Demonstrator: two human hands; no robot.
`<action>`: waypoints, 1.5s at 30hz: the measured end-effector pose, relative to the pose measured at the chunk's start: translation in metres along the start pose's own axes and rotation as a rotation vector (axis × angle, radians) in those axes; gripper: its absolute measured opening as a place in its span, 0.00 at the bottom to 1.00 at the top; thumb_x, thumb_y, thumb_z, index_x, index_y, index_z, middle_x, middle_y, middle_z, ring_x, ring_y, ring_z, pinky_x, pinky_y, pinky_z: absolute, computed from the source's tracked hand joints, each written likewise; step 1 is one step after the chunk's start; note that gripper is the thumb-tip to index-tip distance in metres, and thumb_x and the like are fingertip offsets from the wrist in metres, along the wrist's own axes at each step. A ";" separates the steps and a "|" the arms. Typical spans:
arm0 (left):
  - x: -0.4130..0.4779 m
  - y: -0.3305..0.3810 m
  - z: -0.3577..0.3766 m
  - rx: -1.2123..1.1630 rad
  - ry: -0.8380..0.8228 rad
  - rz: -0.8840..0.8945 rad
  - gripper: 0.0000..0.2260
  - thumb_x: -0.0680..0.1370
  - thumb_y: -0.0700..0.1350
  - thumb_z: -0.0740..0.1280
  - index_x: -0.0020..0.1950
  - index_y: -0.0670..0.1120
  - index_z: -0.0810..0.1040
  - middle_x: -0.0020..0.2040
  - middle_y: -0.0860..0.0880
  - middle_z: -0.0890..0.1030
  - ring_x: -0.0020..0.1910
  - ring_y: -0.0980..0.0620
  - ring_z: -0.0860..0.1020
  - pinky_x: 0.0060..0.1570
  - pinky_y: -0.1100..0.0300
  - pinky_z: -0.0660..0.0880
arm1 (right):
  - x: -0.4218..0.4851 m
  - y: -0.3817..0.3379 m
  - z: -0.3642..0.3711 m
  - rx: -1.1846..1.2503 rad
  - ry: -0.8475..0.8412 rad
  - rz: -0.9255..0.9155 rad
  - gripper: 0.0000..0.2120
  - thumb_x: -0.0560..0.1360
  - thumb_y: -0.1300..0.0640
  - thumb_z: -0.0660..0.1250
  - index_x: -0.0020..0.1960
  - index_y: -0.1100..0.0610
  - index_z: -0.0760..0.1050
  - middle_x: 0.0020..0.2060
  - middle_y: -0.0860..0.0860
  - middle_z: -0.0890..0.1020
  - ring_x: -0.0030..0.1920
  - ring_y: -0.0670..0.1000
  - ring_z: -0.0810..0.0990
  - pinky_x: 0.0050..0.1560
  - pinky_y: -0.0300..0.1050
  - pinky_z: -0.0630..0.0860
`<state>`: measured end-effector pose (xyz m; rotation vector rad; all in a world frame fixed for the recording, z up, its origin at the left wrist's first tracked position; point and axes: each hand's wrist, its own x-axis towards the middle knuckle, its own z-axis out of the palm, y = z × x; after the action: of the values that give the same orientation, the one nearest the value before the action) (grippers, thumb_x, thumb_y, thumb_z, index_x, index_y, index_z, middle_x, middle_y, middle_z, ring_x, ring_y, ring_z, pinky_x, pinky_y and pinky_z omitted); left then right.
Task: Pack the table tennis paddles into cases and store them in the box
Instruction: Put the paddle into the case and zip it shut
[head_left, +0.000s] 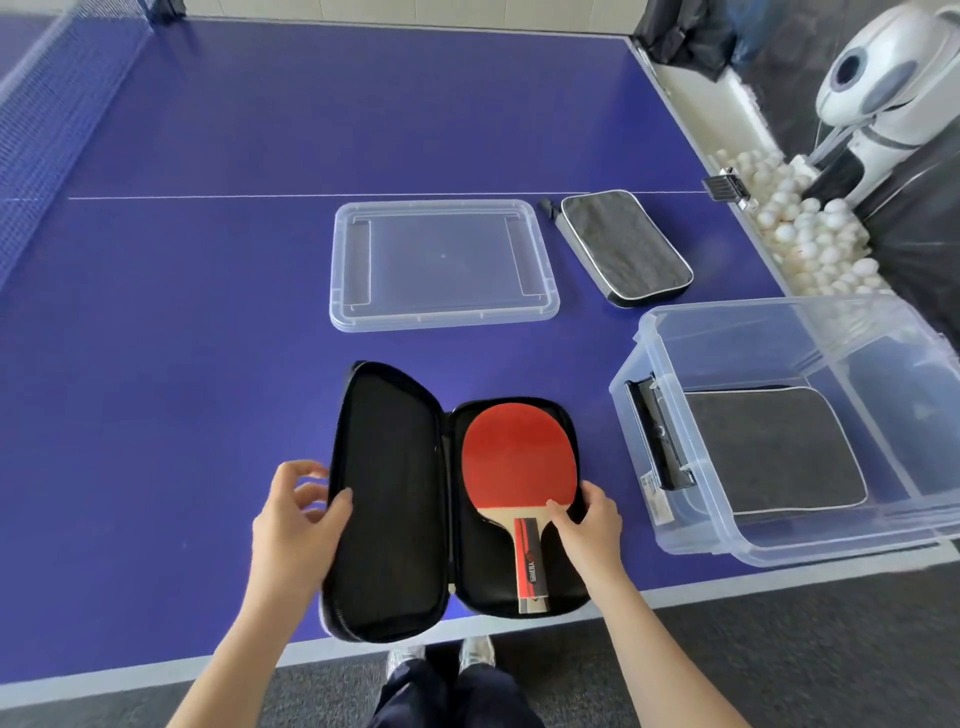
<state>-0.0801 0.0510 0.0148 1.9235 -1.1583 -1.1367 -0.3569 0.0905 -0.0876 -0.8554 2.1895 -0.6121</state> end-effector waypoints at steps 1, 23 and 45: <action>-0.007 0.014 0.003 0.026 -0.021 0.049 0.10 0.75 0.41 0.69 0.52 0.51 0.71 0.42 0.48 0.81 0.39 0.45 0.80 0.36 0.53 0.74 | -0.004 -0.002 0.004 0.010 -0.016 0.003 0.24 0.72 0.49 0.70 0.66 0.56 0.71 0.60 0.54 0.76 0.62 0.56 0.71 0.61 0.54 0.71; -0.055 0.022 0.204 0.864 -0.316 0.488 0.12 0.76 0.46 0.62 0.58 0.45 0.70 0.56 0.48 0.74 0.53 0.47 0.76 0.37 0.56 0.67 | -0.004 0.004 -0.036 0.744 -0.399 0.354 0.21 0.80 0.45 0.58 0.57 0.60 0.79 0.51 0.60 0.83 0.54 0.55 0.80 0.60 0.54 0.74; 0.046 -0.030 0.117 0.003 -0.338 -0.403 0.35 0.66 0.54 0.77 0.68 0.47 0.67 0.54 0.48 0.77 0.53 0.45 0.79 0.56 0.46 0.77 | 0.011 0.006 -0.014 0.488 -0.286 0.246 0.08 0.78 0.56 0.65 0.53 0.59 0.74 0.51 0.58 0.81 0.51 0.55 0.80 0.44 0.44 0.73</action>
<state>-0.1620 0.0139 -0.0777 2.0781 -0.9551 -1.7276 -0.3750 0.0891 -0.0871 -0.3810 1.7429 -0.7993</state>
